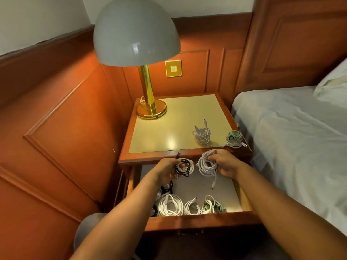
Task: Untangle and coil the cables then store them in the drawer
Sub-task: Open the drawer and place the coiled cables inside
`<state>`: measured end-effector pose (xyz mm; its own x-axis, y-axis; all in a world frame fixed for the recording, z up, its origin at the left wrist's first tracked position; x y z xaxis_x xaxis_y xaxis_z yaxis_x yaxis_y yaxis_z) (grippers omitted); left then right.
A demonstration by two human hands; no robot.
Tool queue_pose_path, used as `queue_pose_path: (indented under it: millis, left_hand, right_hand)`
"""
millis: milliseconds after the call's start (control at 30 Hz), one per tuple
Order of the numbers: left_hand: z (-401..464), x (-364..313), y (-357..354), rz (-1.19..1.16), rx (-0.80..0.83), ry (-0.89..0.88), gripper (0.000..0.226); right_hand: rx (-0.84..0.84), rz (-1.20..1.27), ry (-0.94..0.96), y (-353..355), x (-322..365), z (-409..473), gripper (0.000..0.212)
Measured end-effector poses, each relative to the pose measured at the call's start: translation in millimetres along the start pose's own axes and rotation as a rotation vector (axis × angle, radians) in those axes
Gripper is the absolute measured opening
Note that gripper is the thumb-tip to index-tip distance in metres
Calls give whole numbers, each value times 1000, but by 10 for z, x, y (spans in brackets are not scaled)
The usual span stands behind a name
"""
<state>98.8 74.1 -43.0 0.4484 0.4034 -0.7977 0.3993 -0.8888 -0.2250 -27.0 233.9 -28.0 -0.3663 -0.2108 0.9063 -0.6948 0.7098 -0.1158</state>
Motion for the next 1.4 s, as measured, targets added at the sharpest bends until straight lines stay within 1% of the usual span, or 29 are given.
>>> queue_pose_path:
  millis: [100,233,367,467,533,600,700,767,833,900,967,1033,1067,1133,1200,1233,1300,1333,1400]
  left_hand:
    - [119,135,-11,85,12,45,18]
    - [293,331,-2,138,-4,113,18]
    - [500,501,58,152,-24,181,14]
    - [626,523,70,202,-45,206,13]
    - [715,522,65,253,-73,211,12]
    - [794,542,67,295,-105,216,14]
    - [887,612,67,331,-130,257,17]
    - [924,647,83,382,-147,283,14]
    - [934,664,103,439,-167,296,9]
    - [941,664,118,497,-177,292,8]
    - [982,644,99,619,-169,281,12]
    - [1027,627,62,817,-139,281,15]
    - [1045,618,47,891,-148,271,23]
    - [1026,609,17,932,-177,247,38]
    - [990,608,8,965,-217,184,49]
    - [979,629,9,967,-219,163,54]
    - [966,664,4,988,-200,150,63]
    - [961,674,1,1001,-187,150,65]
    - [945,689,-5,1035,-158,149,63]
  right_hand:
    - [-13,-60,-42,65,-229,114,26]
    - [-8,-130,-141,108,-497,267,25]
    - [-3,-140,-231,156,-735,464,22]
    - [-45,-144,-296,198,-867,590,18]
    - [-106,-138,-339,230,-936,648,24]
    - [-129,-127,-388,225,-1007,693,30]
    - [-140,-126,-468,225,-1175,775,28]
    - [-107,-187,-467,210,-1258,826,23]
    - [-78,-340,-390,197,-1263,876,17]
    - [-76,-531,-300,159,-1211,884,24]
    - [-82,-643,-219,102,-1161,846,30]
    - [-96,-722,-225,69,-1165,812,39]
    - [-106,-750,-232,57,-1159,787,41]
    - [-137,-761,-217,57,-1179,753,49]
    - [-157,-676,-234,71,-1186,700,63]
    - [-152,-655,-267,87,-1197,667,65]
    - [-124,-674,-344,94,-1218,623,55]
    - [-112,-678,-350,90,-1219,611,49]
    - [-99,-683,-349,76,-1222,596,45]
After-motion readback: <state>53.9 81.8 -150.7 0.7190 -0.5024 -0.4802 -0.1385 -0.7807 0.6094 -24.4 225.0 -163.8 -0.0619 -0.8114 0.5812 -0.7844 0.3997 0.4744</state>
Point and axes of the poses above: each hand's wrist, its own z-axis towards the middle knuckle, its own y-axis out of the back of the hand, x = y × z, the point moved 4 cm from there along z, towards the middle knuckle, and after that the axes turned 4 degrees about x, right-handed, at the moved point
